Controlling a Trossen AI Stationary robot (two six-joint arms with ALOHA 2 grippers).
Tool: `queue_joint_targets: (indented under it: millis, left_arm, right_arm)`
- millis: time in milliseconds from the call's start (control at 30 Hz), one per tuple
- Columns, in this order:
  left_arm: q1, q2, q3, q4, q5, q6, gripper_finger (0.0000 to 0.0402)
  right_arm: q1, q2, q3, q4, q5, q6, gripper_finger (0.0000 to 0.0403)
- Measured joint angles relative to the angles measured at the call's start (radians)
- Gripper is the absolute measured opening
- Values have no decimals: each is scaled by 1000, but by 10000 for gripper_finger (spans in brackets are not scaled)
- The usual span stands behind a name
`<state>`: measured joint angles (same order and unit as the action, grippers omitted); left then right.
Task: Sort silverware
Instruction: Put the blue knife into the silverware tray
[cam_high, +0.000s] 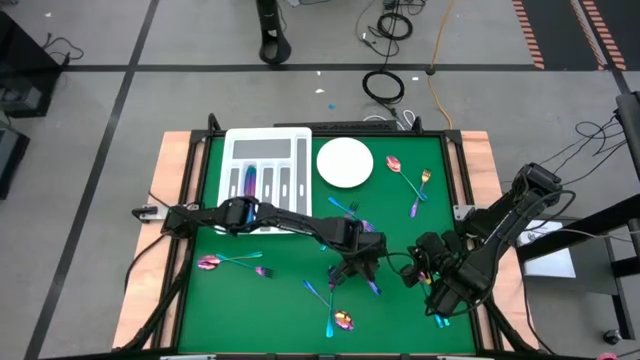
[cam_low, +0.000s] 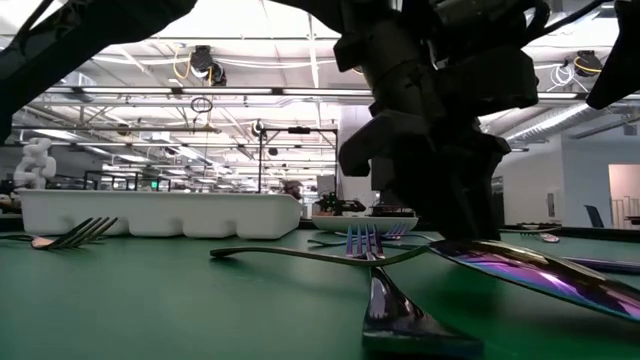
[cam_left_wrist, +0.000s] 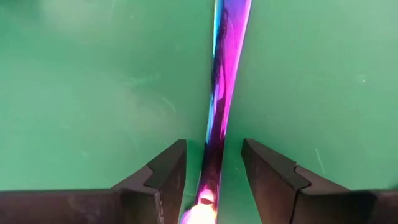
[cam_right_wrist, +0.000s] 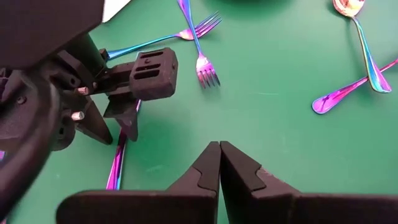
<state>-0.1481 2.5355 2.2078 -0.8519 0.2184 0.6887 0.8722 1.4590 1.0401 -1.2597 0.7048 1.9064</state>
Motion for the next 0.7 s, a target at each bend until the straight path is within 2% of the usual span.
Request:
queue_joint_targets:
  millis: [133, 400, 700]
  left_arm:
    - [15, 1, -1, -19, 45, -4, 146]
    - [27, 2, -2, -23, 49, -28, 88]
    - [28, 26, 0, -13, 44, -28, 88]
  right_arm:
    - [0, 0, 0, 2, 0, 0, 0]
    - [0, 0, 0, 4, 0, 0, 0]
    - [0, 0, 0, 12, 1, -6, 0]
